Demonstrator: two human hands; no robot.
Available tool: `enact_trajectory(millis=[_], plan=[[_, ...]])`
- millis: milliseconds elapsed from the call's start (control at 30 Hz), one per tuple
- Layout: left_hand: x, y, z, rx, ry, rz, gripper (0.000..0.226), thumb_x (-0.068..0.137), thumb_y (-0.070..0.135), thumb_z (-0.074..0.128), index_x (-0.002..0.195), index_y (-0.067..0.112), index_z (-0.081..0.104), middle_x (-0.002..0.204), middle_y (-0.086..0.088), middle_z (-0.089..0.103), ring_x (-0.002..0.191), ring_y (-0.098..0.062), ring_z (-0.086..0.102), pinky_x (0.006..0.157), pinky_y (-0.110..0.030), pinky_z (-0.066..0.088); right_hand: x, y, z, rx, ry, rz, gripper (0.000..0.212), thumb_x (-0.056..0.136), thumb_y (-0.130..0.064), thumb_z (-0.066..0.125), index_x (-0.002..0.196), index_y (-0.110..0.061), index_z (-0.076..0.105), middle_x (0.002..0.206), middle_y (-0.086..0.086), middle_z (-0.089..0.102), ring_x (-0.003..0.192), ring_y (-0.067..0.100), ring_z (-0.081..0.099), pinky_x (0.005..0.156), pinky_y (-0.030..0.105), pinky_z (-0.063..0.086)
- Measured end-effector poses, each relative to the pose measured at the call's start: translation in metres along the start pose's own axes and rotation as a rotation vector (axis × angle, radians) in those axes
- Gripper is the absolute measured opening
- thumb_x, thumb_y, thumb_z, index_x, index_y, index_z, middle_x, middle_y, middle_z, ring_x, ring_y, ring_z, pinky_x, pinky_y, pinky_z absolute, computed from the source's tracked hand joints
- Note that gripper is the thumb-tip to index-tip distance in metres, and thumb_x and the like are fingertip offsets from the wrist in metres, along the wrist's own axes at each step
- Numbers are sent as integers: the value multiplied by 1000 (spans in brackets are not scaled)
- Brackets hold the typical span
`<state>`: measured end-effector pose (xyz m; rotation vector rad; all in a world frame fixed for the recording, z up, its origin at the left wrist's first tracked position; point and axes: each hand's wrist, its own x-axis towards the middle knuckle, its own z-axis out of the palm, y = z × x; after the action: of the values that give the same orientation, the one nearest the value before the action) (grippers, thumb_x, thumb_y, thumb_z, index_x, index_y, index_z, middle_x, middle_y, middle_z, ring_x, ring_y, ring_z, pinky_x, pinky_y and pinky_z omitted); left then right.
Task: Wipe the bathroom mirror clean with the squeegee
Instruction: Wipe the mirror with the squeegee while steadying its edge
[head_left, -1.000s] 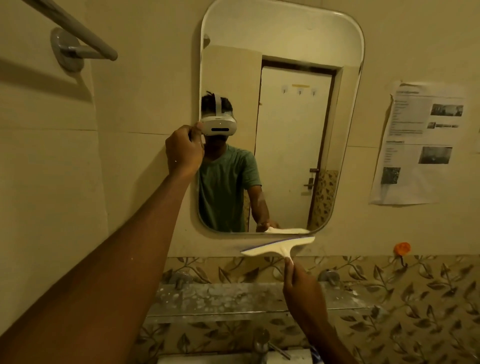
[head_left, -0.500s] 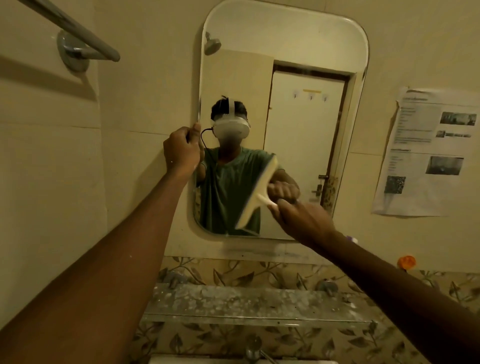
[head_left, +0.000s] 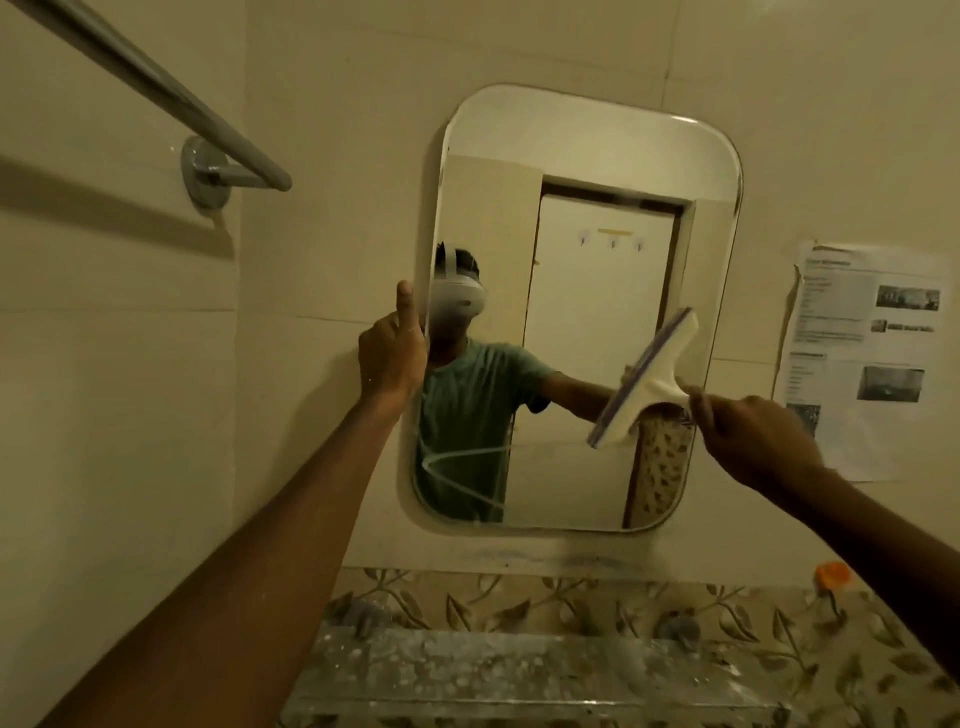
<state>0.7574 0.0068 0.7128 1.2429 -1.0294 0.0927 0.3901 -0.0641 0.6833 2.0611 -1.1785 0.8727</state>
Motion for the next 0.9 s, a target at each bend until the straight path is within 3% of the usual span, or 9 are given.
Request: enact_trajectory(millis=[133, 200, 267, 400, 467, 567, 700, 767, 900], plan=[[-2, 4, 3, 63, 34, 39, 64, 99, 53, 18, 51, 19, 42, 53, 2, 47, 51, -13, 44, 50, -24, 30, 66, -87, -15, 130, 206, -245, 26, 96, -41, 44, 108, -21, 56, 50, -20, 28, 33, -4, 30, 33, 7, 21], [-2, 4, 3, 54, 34, 21, 64, 99, 53, 19, 54, 18, 47, 55, 3, 49, 52, -11, 46, 50, -22, 31, 109, -132, -22, 148, 156, -294, 22, 98, -43, 42, 98, -24, 54, 50, -14, 39, 35, -1, 38, 36, 13, 28], [0, 1, 3, 9, 19, -9, 66, 98, 56, 19, 61, 15, 56, 59, 1, 55, 56, -12, 51, 51, -24, 37, 139, -151, -26, 138, 99, -263, 38, 100, -47, 37, 82, -21, 57, 51, -10, 45, 38, 2, 43, 40, 19, 32], [3, -4, 4, -20, 0, -14, 78, 97, 58, 15, 79, 1, 66, 70, -11, 63, 63, -21, 57, 60, -31, 44, 128, -80, -41, 112, 137, -143, 60, 94, -65, 22, 82, -18, 57, 45, -9, 45, 32, 3, 42, 33, 16, 28], [3, -6, 6, 12, 27, 34, 73, 98, 55, 16, 67, 6, 60, 64, -6, 58, 61, -21, 54, 58, -31, 39, 104, -18, -46, 105, 142, -10, 73, 87, -74, 11, 77, -16, 54, 49, -6, 50, 37, 9, 48, 36, 20, 34], [0, -3, 7, 48, 46, 71, 62, 99, 53, 20, 58, 18, 50, 59, 0, 52, 60, -18, 50, 59, -29, 35, 85, 27, -58, 167, 150, 119, 76, 84, -75, 0, 62, -22, 50, 46, -3, 49, 37, 10, 49, 42, 21, 35], [-1, 2, 4, 47, 27, 32, 61, 99, 53, 19, 56, 17, 44, 58, 0, 48, 57, -15, 45, 53, -26, 31, 127, -23, -69, 212, 133, 1, 68, 89, -69, 9, 66, -19, 49, 53, -1, 54, 44, 15, 56, 46, 27, 46], [0, 2, 6, 59, 37, 22, 62, 99, 52, 18, 55, 17, 44, 56, 1, 47, 54, -13, 44, 50, -24, 29, 159, -66, -79, 202, 132, -85, 58, 99, -55, 22, 71, -16, 55, 58, 4, 58, 50, 21, 61, 53, 35, 55], [-2, 1, 9, 59, 60, 32, 63, 98, 53, 18, 57, 16, 48, 57, 0, 50, 55, -11, 48, 50, -24, 29, 194, -114, -96, 117, 127, -188, 49, 103, -42, 30, 105, -8, 64, 67, 12, 64, 56, 25, 64, 63, 44, 59]])
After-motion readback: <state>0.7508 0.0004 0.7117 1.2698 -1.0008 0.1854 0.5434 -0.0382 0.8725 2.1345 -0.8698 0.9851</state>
